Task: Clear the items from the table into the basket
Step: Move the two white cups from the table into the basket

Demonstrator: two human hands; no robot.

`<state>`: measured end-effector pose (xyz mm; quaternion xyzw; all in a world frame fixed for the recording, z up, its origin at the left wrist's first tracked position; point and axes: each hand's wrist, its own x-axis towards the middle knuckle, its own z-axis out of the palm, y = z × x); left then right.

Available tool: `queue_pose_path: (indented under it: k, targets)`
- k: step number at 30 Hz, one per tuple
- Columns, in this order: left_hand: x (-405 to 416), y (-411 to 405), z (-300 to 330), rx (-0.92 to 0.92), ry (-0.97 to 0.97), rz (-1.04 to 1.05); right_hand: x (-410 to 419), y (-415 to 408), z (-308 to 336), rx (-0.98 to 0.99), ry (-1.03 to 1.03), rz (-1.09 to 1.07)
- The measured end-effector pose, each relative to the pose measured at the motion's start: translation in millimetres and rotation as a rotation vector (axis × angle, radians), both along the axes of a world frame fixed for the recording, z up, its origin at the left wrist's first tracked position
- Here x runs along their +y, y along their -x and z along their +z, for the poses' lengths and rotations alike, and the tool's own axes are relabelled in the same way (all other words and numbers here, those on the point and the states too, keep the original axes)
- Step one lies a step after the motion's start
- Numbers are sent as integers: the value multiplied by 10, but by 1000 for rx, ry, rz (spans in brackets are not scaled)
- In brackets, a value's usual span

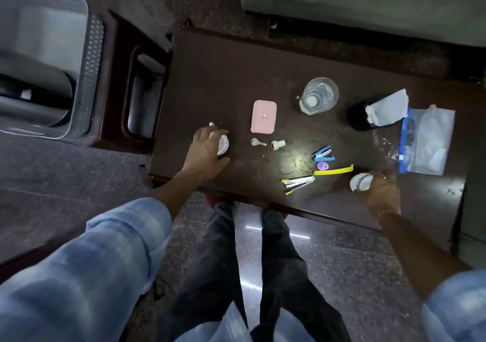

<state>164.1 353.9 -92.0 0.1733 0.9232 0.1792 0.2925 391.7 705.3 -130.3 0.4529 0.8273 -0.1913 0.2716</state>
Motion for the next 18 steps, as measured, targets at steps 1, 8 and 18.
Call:
queue_pose_path:
  k: [1, 8, 18]
  targets:
    - [-24, 28, -63, -2, 38, -9, 8, -9, 13, -11, -3, 29]
    - [-76, 102, -335, 3, 66, -4, -84, 33, 118, 132, -86, -14]
    - [-21, 77, -345, 70, 54, 57, -58, 6, 91, 149, -115, -1]
